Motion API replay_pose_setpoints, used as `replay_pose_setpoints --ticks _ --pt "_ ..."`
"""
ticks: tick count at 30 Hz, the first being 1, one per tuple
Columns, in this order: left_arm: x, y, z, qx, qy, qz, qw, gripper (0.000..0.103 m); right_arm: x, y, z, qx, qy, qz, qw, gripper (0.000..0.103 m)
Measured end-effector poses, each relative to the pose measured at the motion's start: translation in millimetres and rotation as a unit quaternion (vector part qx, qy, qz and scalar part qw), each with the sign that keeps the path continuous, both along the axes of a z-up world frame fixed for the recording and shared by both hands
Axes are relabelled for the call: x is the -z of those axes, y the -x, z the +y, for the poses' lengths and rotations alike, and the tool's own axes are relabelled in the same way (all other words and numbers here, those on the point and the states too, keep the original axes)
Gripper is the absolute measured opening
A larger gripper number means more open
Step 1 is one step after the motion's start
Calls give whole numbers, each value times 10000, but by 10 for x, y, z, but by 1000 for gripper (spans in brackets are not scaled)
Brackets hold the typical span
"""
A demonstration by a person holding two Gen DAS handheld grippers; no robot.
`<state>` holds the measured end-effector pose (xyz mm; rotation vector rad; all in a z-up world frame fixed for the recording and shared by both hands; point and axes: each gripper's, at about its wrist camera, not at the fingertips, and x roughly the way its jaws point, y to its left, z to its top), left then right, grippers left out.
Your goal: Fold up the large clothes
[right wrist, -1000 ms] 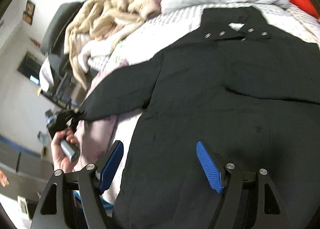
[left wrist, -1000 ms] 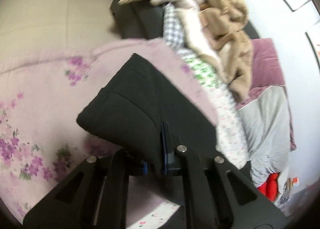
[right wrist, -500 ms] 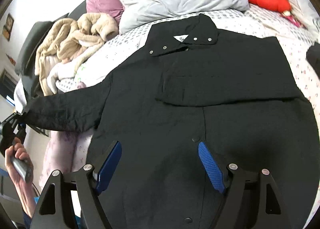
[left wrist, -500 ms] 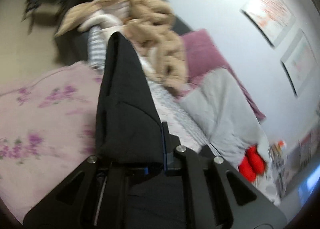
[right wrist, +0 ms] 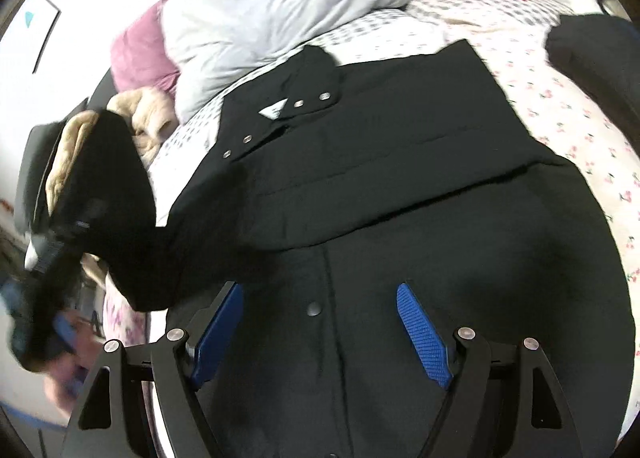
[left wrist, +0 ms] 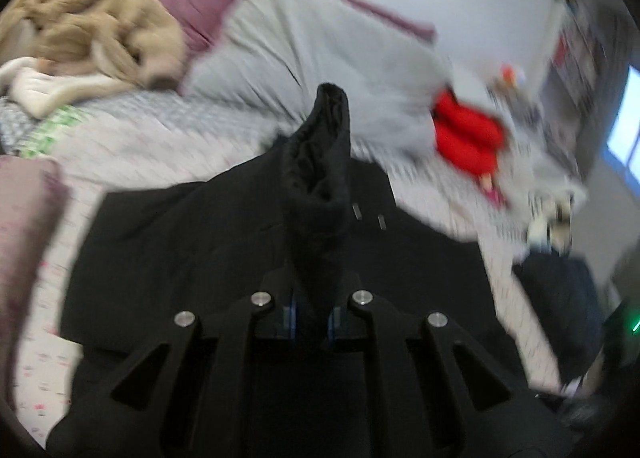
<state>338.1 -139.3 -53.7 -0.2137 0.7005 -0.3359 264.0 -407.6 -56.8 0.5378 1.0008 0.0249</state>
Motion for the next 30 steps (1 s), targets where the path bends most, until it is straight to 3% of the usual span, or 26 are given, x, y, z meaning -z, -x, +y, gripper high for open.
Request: replay_pose_setpoints --ticks 8,14,16,17,18,25,28,30 --pt "555 -18 -628 553 -820 522 9937 12 -9 -14 -156 176 29 -3 9998 80" --pt "728 -51 -853 616 -937 654 9915 21 -12 -52 -112 114 -76 -48 9999 80" --pt "789 -85 -894 593 -831 832 9913 41 -12 -68 -110 104 -123 -87 9998 80" --pt "806 -97 -912 606 -720 951 9910 58 -8 -74 -112 118 -149 -94 9998 80" --pt "812 -109 -920 618 -601 1052 9907 65 1 -73 -123 140 -189 -99 9997 80" --pt "625 -94 -632 543 529 1317 9884 79 79 -52 -168 238 -21 90 9997 80" --pt "557 -28 -557 559 668 1434 9858 80 73 -51 -164 241 -2 82 9997 80" --pt "414 81 -454 579 706 1256 9879 80 51 -59 -131 191 16 4 9998 80"
